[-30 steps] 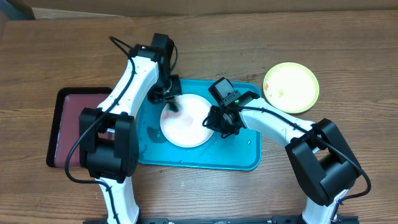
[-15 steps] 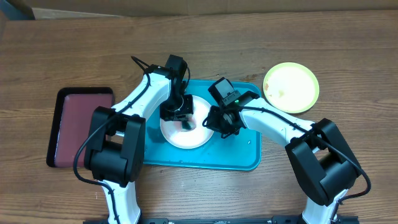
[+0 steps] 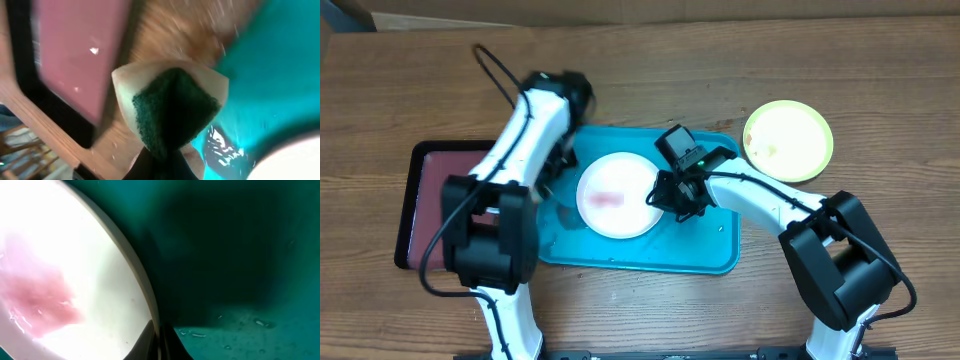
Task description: Clean dirty plates on tray and stack at the side
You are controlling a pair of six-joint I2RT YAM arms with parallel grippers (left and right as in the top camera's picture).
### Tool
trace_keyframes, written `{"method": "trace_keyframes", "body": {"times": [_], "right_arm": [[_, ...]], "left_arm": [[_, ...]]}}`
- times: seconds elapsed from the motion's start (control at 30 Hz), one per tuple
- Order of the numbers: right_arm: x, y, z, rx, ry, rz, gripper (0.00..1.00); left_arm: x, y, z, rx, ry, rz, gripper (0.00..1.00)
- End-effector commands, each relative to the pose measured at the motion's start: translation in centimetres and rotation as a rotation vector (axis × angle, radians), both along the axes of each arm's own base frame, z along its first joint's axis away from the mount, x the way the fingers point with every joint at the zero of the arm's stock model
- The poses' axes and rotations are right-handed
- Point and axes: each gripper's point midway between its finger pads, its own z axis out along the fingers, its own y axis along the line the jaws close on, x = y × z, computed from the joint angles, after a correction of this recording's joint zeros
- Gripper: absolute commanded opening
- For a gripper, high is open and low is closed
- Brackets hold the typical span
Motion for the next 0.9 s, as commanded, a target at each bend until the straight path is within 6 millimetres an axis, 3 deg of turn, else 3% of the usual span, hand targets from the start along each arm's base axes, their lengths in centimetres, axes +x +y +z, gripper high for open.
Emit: {"method": "trace_keyframes", "body": {"times": [0.0, 0.17, 0.33, 0.5, 0.63, 0.87], "right_arm": [[1.0, 1.1, 1.7, 0.027, -0.066, 0.116, 0.04], [3.0, 1.9, 5.8, -0.055, -0.183, 0.219, 0.04], [5.6, 0.4, 11.5, -0.336, -0.374, 0.230, 0.04], [6.8, -0.7, 18.9, -0.625, -0.617, 0.186, 0.04], [6.3, -0.5, 24.0, -0.805, -0.801, 0.154, 0.04], [4.1, 1.8, 29.1, -1.109, -1.012, 0.336, 0.04]], "left_arm": [[1.5, 1.3, 5.1, 0.016, -0.189, 0.071, 0.04], [0.2, 4.4, 9.9, -0.081, -0.345, 0.201, 0.04], [-1.6, 8.1, 11.2, -0.204, -0.375, 0.304, 0.04], [-3.5, 12.1, 9.5, -0.252, -0.348, 0.433, 0.04], [-4.3, 13.5, 7.0, -0.342, -0.350, 0.512, 0.04], [-4.8, 14.4, 3.3, -0.492, -0.379, 0.580, 0.04]]}}
